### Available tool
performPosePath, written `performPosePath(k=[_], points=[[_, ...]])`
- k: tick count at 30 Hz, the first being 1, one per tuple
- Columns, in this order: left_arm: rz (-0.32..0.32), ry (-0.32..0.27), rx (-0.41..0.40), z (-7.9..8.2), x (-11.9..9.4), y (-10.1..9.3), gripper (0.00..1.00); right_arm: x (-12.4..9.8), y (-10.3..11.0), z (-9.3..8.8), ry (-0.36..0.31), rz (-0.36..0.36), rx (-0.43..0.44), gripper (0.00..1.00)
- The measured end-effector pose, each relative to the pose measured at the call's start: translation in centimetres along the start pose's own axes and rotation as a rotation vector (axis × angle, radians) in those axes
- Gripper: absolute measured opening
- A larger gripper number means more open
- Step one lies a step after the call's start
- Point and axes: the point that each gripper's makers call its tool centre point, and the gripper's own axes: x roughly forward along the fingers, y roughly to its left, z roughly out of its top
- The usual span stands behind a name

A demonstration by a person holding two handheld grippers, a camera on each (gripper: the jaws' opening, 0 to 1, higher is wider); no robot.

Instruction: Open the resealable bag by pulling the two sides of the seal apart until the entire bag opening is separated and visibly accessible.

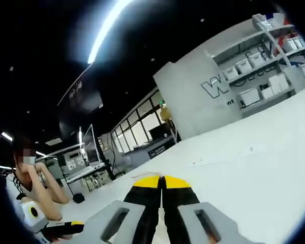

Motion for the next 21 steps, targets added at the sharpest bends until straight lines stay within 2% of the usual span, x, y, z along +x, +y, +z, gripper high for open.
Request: performPosePath(k=[21], points=[[0.000,-0.003,-0.004,0.0,-0.1,0.0,0.75,-1.9,1.9,-0.7,-0.019,0.025,0.030,0.00]])
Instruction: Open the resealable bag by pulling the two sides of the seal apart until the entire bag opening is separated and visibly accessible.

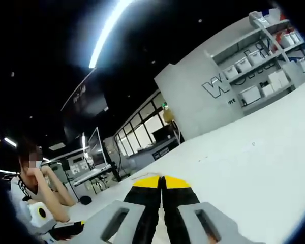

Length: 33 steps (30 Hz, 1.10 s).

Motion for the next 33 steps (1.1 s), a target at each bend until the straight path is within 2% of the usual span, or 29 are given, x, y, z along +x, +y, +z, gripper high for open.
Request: performPosePath(k=[28,33], points=[[-0.015,-0.018,-0.039,0.5,-0.1,-0.1,0.73,-2.6,2.9,-1.2,-0.030,0.031,0.039,0.00],[-0.018,-0.024,-0.047,0.7,-0.2,-0.2,0.71,-2.9,2.7,-1.2,-0.043,0.026,0.056,0.00]])
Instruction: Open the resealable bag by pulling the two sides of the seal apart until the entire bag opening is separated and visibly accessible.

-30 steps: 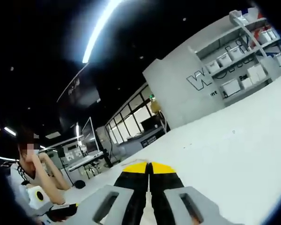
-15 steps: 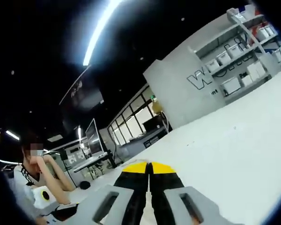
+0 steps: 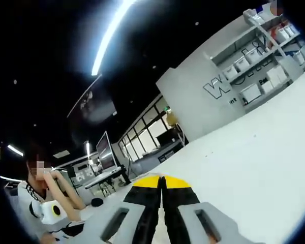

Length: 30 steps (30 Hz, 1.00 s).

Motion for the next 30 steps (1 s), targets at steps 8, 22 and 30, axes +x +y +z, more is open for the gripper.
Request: performPosePath(k=[8,22,30], points=[[-0.014,-0.013,-0.023,0.4,-0.6,-0.6,0.68,-0.3,0.7,-0.1,-0.003,0.004,0.000,0.00],[-0.074,-0.030,-0.102,0.8,-2.2,-2.6,0.66,-1.0,3.4,-1.7,0.001,0.033,-0.016,0.00],[-0.106,-0.017,-0.142,0.4,-2.3,-3.4,0.63,-1.8,4.4,-2.8,0.017,0.039,-0.043,0.00]])
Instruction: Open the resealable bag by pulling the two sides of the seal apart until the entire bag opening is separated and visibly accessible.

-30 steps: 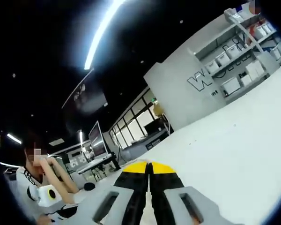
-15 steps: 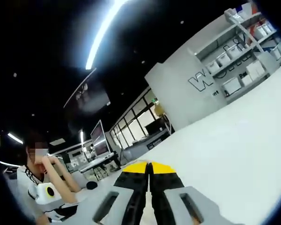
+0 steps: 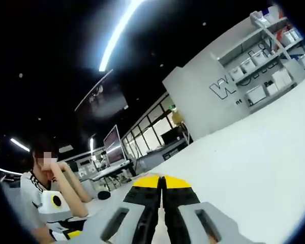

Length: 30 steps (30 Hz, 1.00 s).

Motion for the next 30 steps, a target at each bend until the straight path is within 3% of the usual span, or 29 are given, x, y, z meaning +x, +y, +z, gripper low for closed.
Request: performPosePath(k=[3,8,15,30], points=[[-0.018,-0.003,-0.025,0.0,-0.1,-0.5,0.60,-0.4,0.7,-0.4,0.011,0.007,-0.005,0.00],[-0.054,-0.012,-0.082,0.3,-0.4,-1.3,0.48,-1.3,2.9,-1.8,0.056,0.038,-0.097,0.00],[-0.057,-0.055,-0.175,1.2,-1.0,-1.2,0.34,-2.1,5.0,-3.3,0.106,0.070,-0.193,0.00],[-0.052,-0.118,-0.403,1.4,-2.2,0.3,0.22,-3.1,6.8,-5.3,0.143,0.110,-0.200,0.00]])
